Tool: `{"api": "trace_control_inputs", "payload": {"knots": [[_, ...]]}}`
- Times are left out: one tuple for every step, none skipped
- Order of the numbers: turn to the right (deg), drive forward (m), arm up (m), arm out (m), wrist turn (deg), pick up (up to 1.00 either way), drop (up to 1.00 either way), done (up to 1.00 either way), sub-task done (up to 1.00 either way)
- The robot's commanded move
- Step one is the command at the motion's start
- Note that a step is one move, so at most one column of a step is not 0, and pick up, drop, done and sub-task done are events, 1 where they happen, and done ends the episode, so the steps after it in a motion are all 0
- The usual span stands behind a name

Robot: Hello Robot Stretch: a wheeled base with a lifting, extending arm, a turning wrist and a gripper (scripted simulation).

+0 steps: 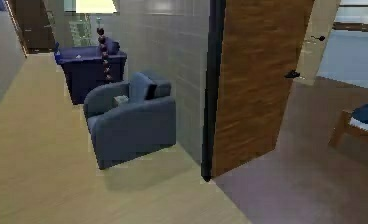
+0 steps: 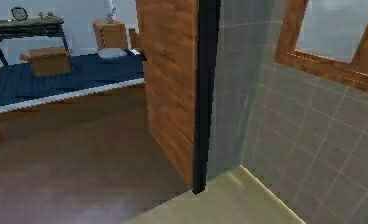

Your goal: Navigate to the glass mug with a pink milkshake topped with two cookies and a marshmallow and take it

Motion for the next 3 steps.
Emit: {"api": "trace_control_inputs", "payload": {"knots": [[36.0, 0.00, 0.00, 0.00, 0.0, 0.00, 0.00, 0.00, 0.00], [0.0, 1.00, 0.00, 0.00, 0.0, 0.00, 0.00, 0.00, 0.00], [3.0, 0.00, 0.00, 0.00, 0.0, 0.00, 0.00, 0.00, 0.00]]}}
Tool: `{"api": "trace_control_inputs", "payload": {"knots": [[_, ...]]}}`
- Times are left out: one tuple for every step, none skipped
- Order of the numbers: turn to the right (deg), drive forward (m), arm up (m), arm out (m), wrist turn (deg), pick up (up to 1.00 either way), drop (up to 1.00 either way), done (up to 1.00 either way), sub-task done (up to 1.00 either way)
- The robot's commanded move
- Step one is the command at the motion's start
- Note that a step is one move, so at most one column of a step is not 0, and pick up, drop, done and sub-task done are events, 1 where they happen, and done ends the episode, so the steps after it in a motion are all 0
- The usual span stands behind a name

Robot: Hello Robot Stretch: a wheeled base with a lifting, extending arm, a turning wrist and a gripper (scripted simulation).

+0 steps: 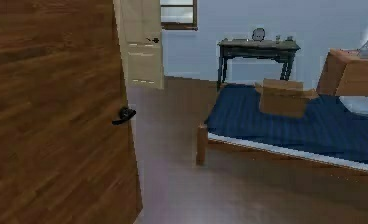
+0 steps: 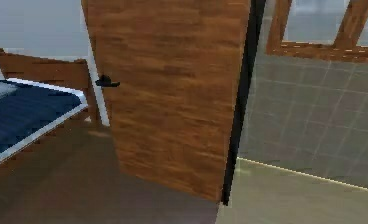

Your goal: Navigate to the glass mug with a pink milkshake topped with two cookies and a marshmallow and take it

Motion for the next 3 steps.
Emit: {"api": "trace_control_inputs", "payload": {"knots": [[0.0, 1.00, 0.00, 0.00, 0.0, 0.00, 0.00, 0.00, 0.00], [18.0, 0.00, 0.00, 0.00, 0.0, 0.00, 0.00, 0.00, 0.00], [0.0, 0.05, 0.00, 0.00, 0.0, 0.00, 0.00, 0.00, 0.00]]}}
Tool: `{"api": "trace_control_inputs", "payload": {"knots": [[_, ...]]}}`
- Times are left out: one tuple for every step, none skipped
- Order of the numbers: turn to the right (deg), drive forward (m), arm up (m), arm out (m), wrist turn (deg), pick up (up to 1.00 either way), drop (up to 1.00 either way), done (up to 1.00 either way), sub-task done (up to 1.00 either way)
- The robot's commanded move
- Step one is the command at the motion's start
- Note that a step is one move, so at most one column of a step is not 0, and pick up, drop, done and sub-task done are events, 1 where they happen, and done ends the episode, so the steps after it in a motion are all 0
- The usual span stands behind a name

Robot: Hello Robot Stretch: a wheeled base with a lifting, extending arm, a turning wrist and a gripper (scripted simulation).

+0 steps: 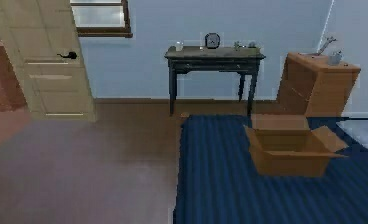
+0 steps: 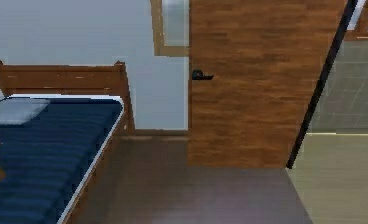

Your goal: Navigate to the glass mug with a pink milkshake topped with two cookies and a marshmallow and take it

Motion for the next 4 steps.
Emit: {"api": "trace_control_inputs", "payload": {"knots": [[-36.0, 0.00, 0.00, 0.00, 0.0, 0.00, 0.00, 0.00, 0.00], [0.0, 0.45, 0.00, 0.00, 0.0, 0.00, 0.00, 0.00, 0.00], [36.0, 0.00, 0.00, 0.00, 0.0, 0.00, 0.00, 0.00, 0.00], [0.0, 1.00, 0.00, 0.00, 0.0, 0.00, 0.00, 0.00, 0.00]]}}
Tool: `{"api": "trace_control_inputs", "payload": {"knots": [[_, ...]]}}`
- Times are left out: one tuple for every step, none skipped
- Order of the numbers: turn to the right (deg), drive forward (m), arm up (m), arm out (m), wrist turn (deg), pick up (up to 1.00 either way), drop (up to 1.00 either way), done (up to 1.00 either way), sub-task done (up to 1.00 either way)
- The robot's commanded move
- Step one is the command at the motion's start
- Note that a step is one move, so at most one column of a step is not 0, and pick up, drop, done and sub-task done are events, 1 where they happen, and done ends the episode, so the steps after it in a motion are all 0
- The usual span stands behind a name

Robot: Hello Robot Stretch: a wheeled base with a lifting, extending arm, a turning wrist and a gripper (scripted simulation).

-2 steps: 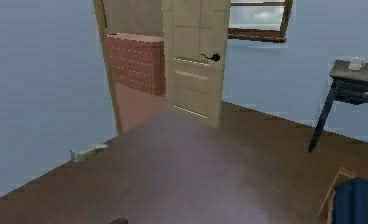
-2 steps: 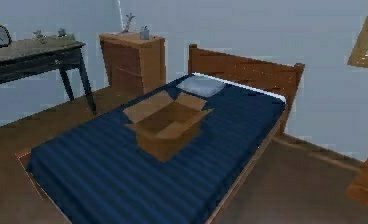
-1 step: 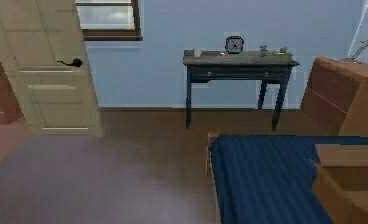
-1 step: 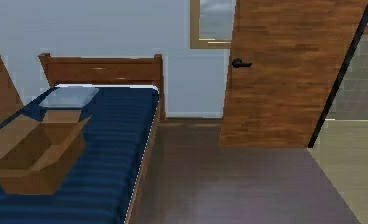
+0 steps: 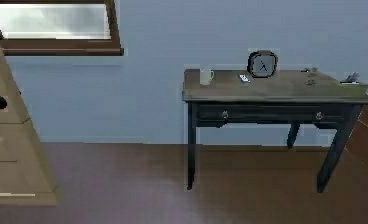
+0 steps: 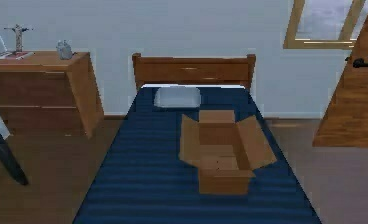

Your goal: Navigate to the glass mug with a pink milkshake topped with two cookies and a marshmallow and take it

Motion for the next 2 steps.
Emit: {"api": "trace_control_inputs", "payload": {"knots": [[0.0, 0.65, 0.00, 0.00, 0.0, 0.00, 0.00, 0.00, 0.00], [30.0, 0.00, 0.00, 0.00, 0.0, 0.00, 0.00, 0.00, 0.00]]}}
